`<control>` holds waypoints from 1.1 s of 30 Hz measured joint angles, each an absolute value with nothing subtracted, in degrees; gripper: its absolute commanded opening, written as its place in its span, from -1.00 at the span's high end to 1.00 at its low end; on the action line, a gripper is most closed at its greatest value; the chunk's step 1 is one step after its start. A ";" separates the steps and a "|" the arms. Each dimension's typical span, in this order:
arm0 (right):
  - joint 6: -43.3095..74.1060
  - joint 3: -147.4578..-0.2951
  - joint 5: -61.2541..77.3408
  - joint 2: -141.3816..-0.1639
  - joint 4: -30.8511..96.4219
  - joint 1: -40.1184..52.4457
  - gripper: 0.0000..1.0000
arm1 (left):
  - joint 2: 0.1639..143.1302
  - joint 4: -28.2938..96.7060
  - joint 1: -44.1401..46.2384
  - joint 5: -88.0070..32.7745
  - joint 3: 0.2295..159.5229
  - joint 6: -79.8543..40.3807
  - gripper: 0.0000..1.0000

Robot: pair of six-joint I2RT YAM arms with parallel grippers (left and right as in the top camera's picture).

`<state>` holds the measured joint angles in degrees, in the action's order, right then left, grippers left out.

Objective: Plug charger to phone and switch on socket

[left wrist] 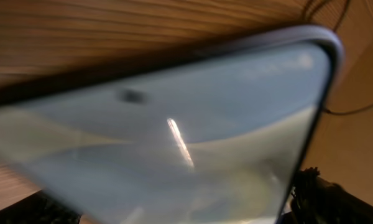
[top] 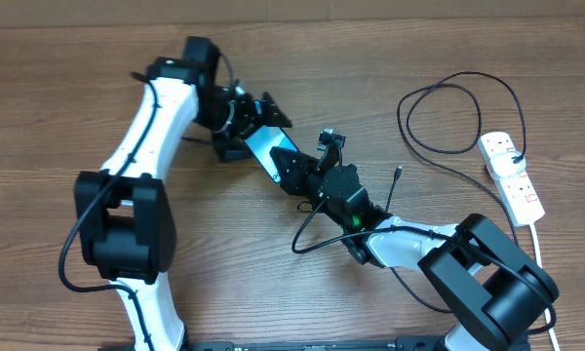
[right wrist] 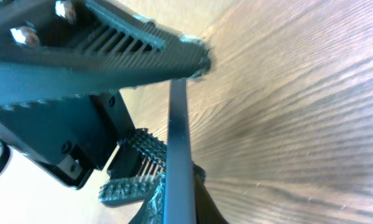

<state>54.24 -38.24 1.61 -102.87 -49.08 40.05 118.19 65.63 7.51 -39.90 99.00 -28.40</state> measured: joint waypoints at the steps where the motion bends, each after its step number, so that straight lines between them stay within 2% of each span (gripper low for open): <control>1: 54.28 -38.24 2.63 -102.87 -48.88 39.77 0.92 | 118.15 66.48 6.63 -39.38 99.00 -28.03 -0.99; 14: 61.17 -38.24 22.70 -102.76 -43.18 30.20 0.92 | 103.11 72.14 -5.39 -31.77 99.07 -22.96 -0.99; 23: 78.59 -38.24 45.21 -102.69 -43.42 23.94 0.92 | 88.79 75.37 -8.62 -26.63 99.07 -19.33 -0.99; 28: 90.50 -38.24 52.99 -102.69 -43.88 23.73 0.92 | 78.19 79.66 -8.62 -22.04 99.13 -17.54 -1.00; 33: 96.25 -38.24 55.37 -102.69 -43.90 23.92 0.92 | 69.01 83.59 -8.62 -18.28 99.15 -17.32 -0.99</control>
<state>96.25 -38.24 55.37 -102.69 -43.90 23.92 69.01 83.59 -8.62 -18.28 99.15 -17.32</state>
